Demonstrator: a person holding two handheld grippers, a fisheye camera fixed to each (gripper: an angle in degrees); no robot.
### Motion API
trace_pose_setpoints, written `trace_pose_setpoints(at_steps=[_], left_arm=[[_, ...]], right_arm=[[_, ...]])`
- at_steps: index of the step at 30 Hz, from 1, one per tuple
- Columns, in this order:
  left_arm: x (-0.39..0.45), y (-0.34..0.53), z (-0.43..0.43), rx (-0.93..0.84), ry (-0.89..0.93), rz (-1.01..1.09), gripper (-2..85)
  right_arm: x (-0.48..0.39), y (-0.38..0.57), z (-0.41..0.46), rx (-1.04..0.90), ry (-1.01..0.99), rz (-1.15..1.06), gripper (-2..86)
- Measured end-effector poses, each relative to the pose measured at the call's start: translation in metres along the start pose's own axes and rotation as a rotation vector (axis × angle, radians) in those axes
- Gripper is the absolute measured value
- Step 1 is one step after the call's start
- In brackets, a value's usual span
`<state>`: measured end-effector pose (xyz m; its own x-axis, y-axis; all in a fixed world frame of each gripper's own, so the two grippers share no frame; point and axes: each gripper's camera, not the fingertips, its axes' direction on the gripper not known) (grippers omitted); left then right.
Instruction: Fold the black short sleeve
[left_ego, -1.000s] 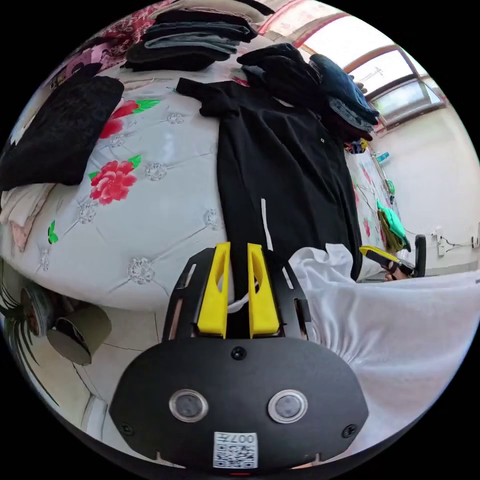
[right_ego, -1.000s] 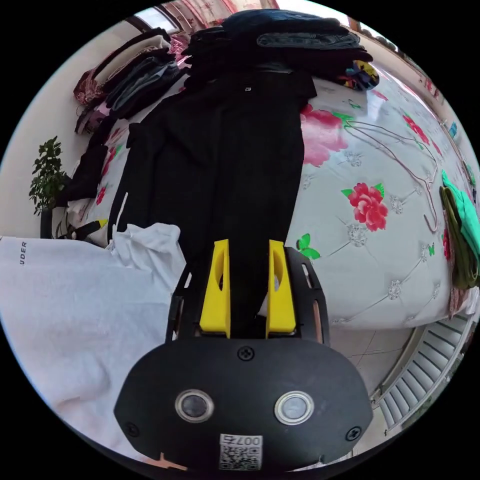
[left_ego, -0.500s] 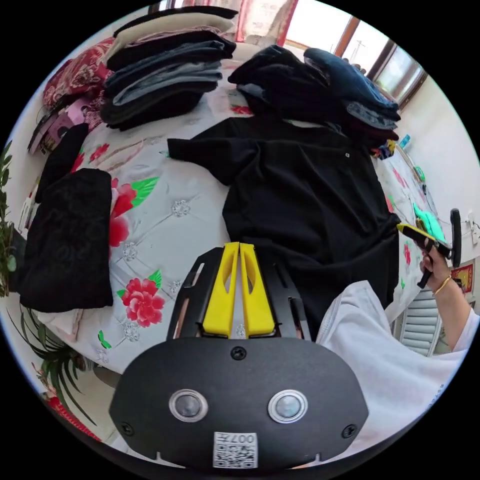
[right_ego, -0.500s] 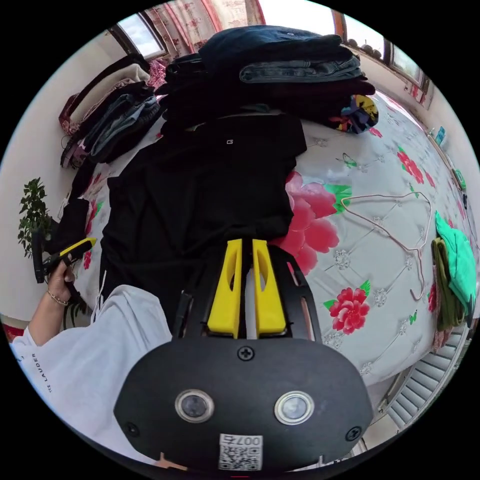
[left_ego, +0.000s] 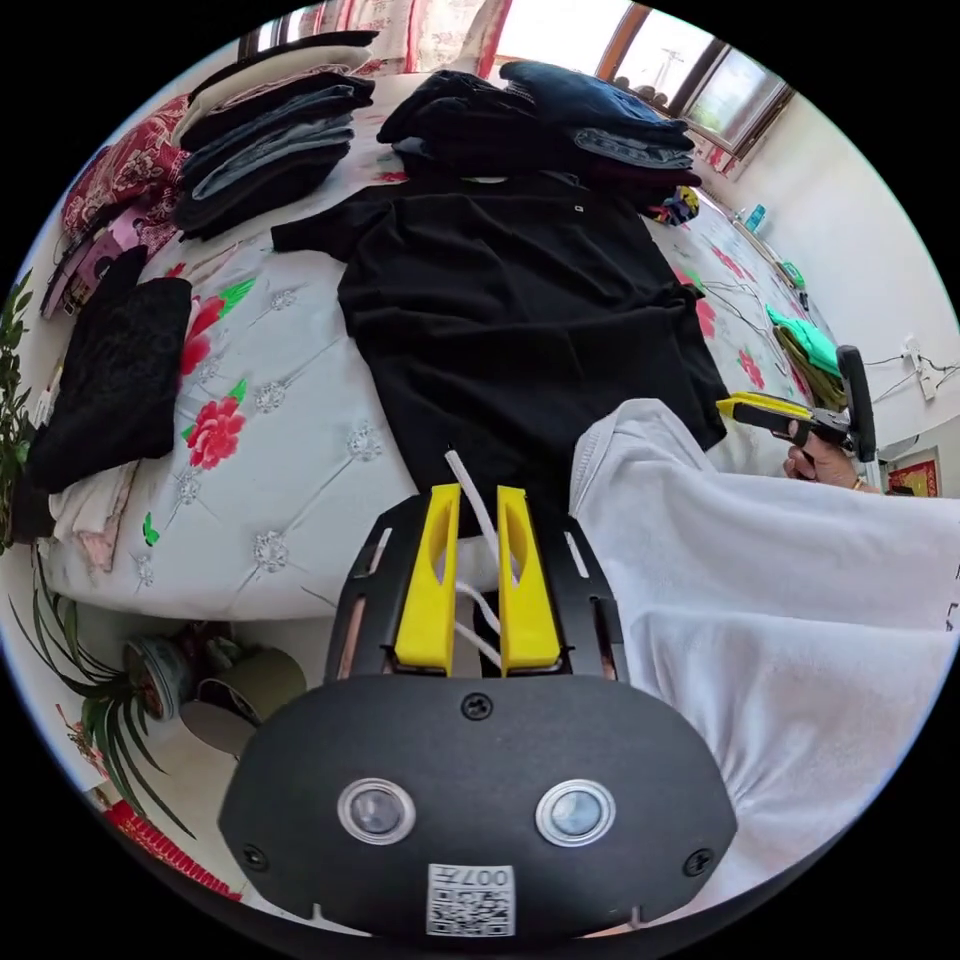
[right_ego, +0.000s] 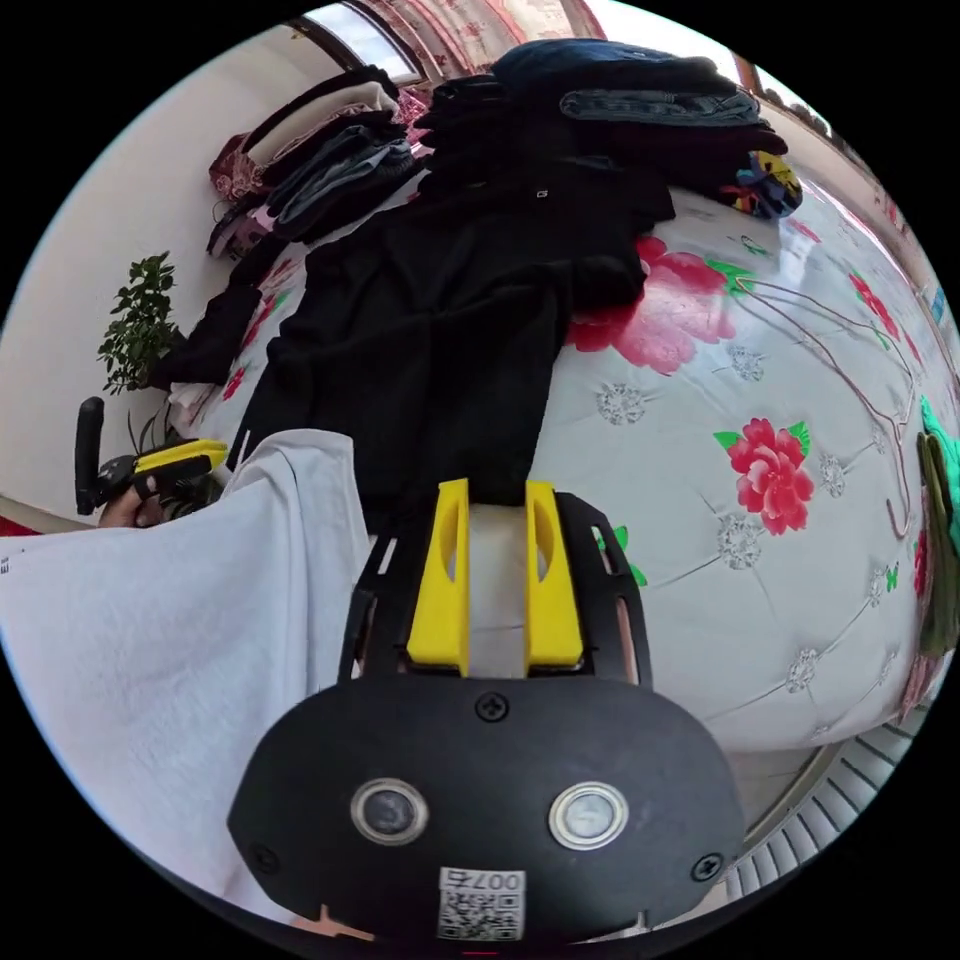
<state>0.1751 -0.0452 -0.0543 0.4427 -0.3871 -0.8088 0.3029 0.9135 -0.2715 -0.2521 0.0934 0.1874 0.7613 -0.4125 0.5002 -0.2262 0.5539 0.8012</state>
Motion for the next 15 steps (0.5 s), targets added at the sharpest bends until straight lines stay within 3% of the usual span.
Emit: trace_pose_setpoints(at_steps=[2, 8, 15], left_arm=[[0.011, -0.003, 0.009, -0.022, -0.038, 0.034, 6.3], [0.014, 0.000, 0.020, -0.065, -0.161, 0.030, -0.1], [0.025, 0.041, -0.029, 0.118, -0.205, 0.043, 3.8]], right_arm=[[-0.006, -0.002, 0.002, -0.024, 0.085, -0.030, 1.2], [0.008, 0.014, -0.049, 0.134, 0.037, -0.012, 0.7], [0.026, 0.057, -0.071, 0.174, -0.016, 0.011, 4.4]])
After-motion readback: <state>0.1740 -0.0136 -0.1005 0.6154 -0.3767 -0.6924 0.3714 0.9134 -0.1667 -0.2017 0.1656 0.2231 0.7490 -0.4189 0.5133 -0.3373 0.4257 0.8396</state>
